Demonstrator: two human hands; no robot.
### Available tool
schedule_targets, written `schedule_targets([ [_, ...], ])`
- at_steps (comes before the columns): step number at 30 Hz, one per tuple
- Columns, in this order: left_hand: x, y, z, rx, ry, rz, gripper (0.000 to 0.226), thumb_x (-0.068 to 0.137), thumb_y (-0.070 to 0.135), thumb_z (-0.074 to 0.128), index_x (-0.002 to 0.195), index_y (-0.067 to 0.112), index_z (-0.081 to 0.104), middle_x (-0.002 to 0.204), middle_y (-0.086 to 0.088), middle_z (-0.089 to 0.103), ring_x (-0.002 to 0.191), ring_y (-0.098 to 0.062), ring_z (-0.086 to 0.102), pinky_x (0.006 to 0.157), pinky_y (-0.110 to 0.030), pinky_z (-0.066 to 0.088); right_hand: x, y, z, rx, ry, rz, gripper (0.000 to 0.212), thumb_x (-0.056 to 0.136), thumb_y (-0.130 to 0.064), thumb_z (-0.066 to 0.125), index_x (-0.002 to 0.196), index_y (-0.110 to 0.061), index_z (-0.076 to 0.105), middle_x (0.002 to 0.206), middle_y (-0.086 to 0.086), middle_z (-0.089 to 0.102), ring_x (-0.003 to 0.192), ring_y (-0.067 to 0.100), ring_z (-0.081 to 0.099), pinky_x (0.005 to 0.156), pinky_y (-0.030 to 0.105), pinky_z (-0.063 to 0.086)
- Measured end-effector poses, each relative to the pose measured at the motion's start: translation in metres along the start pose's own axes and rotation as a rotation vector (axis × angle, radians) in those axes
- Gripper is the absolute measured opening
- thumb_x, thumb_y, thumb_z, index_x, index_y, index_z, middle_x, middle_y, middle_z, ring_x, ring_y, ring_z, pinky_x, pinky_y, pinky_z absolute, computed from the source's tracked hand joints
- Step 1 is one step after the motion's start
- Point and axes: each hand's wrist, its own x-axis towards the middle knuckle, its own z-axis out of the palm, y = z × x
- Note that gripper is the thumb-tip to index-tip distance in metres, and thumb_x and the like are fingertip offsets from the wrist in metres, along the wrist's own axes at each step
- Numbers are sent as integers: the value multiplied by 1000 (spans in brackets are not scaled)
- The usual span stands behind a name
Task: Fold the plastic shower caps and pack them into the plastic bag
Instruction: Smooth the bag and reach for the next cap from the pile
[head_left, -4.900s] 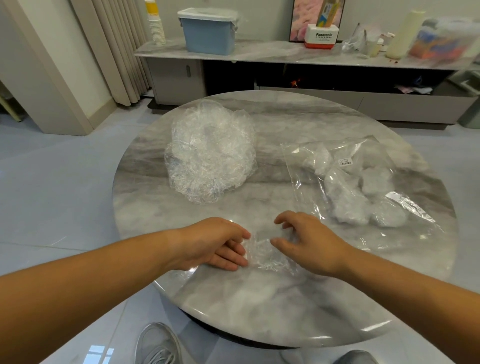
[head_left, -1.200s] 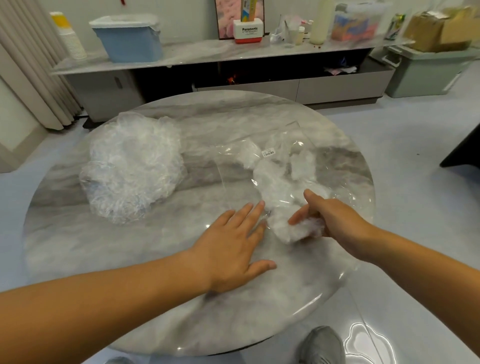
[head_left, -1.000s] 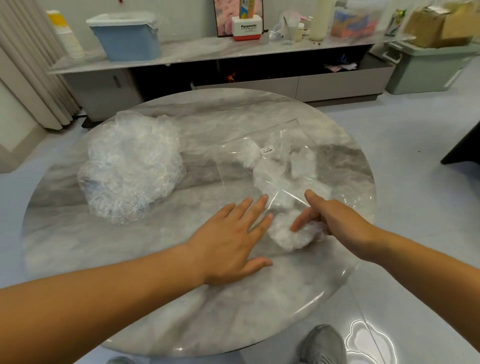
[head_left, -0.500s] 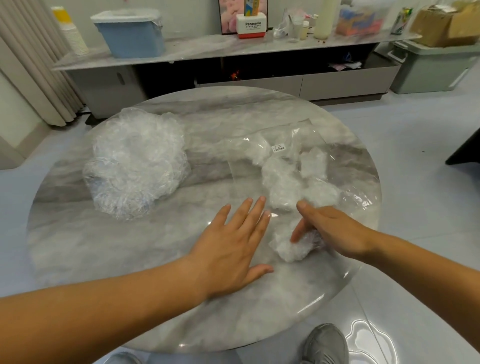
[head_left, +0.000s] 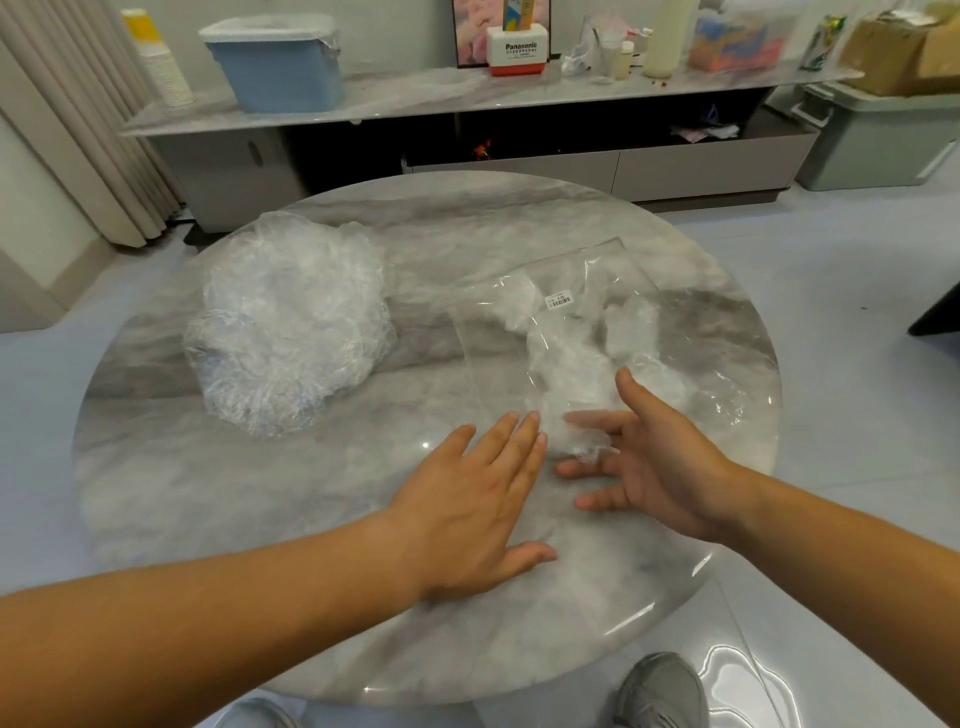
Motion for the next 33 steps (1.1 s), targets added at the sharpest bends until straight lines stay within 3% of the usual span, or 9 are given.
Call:
schedule_targets([
  [3, -3, -1, 5, -13, 63, 4, 94, 97, 72, 10, 158, 1, 8, 166, -22, 3, 154, -36, 13, 118, -53, 30, 5, -2, 3, 34, -69, 35, 82, 92, -74, 38, 137, -9, 56, 134, 9, 60, 104, 31, 71, 73, 44, 57],
  [7, -5, -2, 8, -44, 109, -5, 94, 96, 71, 14, 156, -1, 25, 163, -23, 21, 150, -36, 28, 111, -51, 42, 11, -5, 11, 106, -52, 19, 86, 90, -77, 38, 133, -7, 61, 102, 10, 66, 91, 25, 59, 73, 36, 43],
  [9, -6, -2, 7, -62, 123, -4, 94, 96, 71, 15, 155, -1, 27, 162, -23, 24, 149, -36, 30, 109, -50, 45, 12, -7, 17, 182, -39, 9, 86, 89, -77, 40, 131, -5, 62, 97, 12, 66, 86, 23, 60, 75, 34, 42],
  [13, -9, -5, 11, -82, 156, 10, 91, 97, 70, 20, 154, 0, 32, 162, -22, 27, 148, -36, 33, 106, -49, 47, 8, -8, 26, 383, 34, -40, 74, 90, -66, 56, 131, -4, 59, 124, 25, 56, 99, 32, 74, 93, 40, 54],
  [16, -12, -8, 14, -112, 133, 13, 92, 96, 71, 20, 155, 1, 29, 163, -21, 23, 150, -36, 29, 109, -50, 45, 2, -4, 30, 448, 109, -76, 66, 92, -57, 62, 126, 0, 55, 126, 30, 59, 108, 42, 70, 100, 45, 53],
  [20, -13, -12, 16, -134, 109, 35, 92, 96, 72, 19, 158, 4, 23, 166, -20, 13, 153, -35, 19, 115, -48, 38, -5, 3, 32, 285, 218, -87, 51, 96, -53, 58, 108, -4, 63, 115, 22, 71, 108, 34, 70, 101, 50, 53],
  [25, -14, -12, 15, -163, 90, 63, 92, 96, 73, 20, 160, 7, 14, 167, -19, 3, 155, -32, 7, 122, -45, 28, -4, 5, 31, 288, 220, -23, 67, 98, -58, 50, 127, 2, 59, 138, 22, 55, 124, 34, 56, 100, 44, 50],
  [29, -15, -10, 12, -164, 40, 74, 91, 98, 72, 21, 161, 8, 3, 166, -17, -11, 156, -29, -4, 124, -42, 16, 1, -2, 37, 392, 83, 28, 92, 97, -70, 38, 148, 5, 38, 156, 22, 38, 148, 31, 35, 108, 45, 41],
  [33, -15, -11, 12, -174, 41, 59, 92, 98, 72, 22, 161, 8, 4, 166, -18, -10, 156, -29, -3, 124, -42, 17, 5, -5, 36, 456, 2, 13, 101, 88, -77, 44, 154, -1, 32, 159, 18, 35, 150, 30, 31, 110, 46, 40],
])
